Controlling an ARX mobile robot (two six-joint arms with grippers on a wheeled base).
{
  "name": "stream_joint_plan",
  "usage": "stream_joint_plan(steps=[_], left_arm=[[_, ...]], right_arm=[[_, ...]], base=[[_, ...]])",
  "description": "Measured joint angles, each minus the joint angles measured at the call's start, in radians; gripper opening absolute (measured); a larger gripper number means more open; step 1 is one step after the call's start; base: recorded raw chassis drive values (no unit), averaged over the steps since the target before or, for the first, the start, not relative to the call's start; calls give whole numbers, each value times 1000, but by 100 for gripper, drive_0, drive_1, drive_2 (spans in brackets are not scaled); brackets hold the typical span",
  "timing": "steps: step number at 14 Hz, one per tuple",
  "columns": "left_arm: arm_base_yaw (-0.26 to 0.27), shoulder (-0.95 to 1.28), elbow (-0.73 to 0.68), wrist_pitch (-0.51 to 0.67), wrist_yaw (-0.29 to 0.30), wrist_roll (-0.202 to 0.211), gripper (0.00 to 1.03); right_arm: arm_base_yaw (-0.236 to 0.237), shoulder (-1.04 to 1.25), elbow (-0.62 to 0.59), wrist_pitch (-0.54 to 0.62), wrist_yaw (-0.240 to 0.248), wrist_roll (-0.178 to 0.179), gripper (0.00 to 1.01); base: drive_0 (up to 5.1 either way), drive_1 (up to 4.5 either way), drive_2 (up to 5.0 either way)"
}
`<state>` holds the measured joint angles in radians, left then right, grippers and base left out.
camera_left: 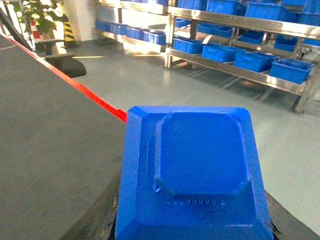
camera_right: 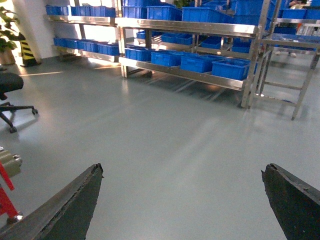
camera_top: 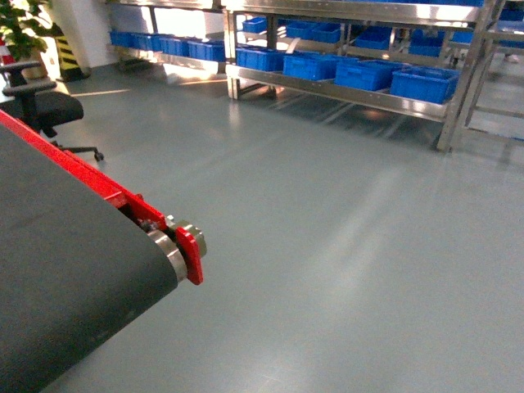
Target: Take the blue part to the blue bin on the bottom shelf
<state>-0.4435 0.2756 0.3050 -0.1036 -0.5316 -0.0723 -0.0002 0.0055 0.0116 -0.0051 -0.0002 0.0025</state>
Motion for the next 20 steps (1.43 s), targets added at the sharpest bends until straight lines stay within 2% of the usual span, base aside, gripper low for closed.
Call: stream_joint_plan(steps=[20], left_arm=[[0, 0, 0, 0, 0, 0, 43]], right_arm=[[0, 0, 0, 0, 0, 0, 98]], base=[[-150, -150, -150]])
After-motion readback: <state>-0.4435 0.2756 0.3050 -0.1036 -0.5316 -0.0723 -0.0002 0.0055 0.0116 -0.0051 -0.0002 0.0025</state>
